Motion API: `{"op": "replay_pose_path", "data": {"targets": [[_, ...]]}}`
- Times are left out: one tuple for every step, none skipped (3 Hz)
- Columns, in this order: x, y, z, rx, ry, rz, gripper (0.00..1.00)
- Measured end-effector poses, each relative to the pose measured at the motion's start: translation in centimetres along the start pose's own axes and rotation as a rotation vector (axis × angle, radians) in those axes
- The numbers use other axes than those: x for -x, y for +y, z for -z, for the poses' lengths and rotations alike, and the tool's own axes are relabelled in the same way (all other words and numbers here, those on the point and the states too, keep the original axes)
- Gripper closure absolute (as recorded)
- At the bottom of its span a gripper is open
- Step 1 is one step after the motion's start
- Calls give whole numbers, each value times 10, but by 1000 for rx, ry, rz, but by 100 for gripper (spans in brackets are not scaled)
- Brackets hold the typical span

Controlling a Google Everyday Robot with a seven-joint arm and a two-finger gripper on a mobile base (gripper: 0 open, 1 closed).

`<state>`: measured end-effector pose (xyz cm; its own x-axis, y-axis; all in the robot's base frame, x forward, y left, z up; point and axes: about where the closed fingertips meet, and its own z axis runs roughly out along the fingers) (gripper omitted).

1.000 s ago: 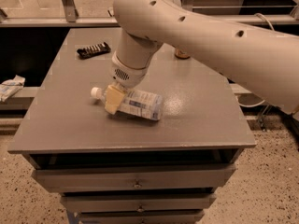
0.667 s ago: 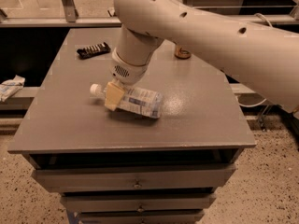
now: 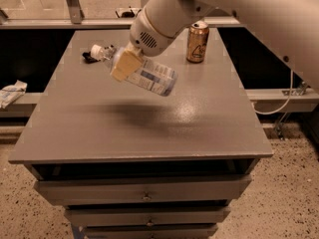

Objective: Place blue plastic bottle upright

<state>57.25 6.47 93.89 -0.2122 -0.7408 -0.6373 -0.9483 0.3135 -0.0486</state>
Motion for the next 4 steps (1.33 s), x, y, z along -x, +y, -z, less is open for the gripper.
{"op": "replay_pose_path", "data": {"targets": [[18,-10,24,35,-238,47,100],[34,-11,46,103,-510,84,100],[38,-5,58,156,-682,88,100],[29,5,61,212,-884,63,100]]}}
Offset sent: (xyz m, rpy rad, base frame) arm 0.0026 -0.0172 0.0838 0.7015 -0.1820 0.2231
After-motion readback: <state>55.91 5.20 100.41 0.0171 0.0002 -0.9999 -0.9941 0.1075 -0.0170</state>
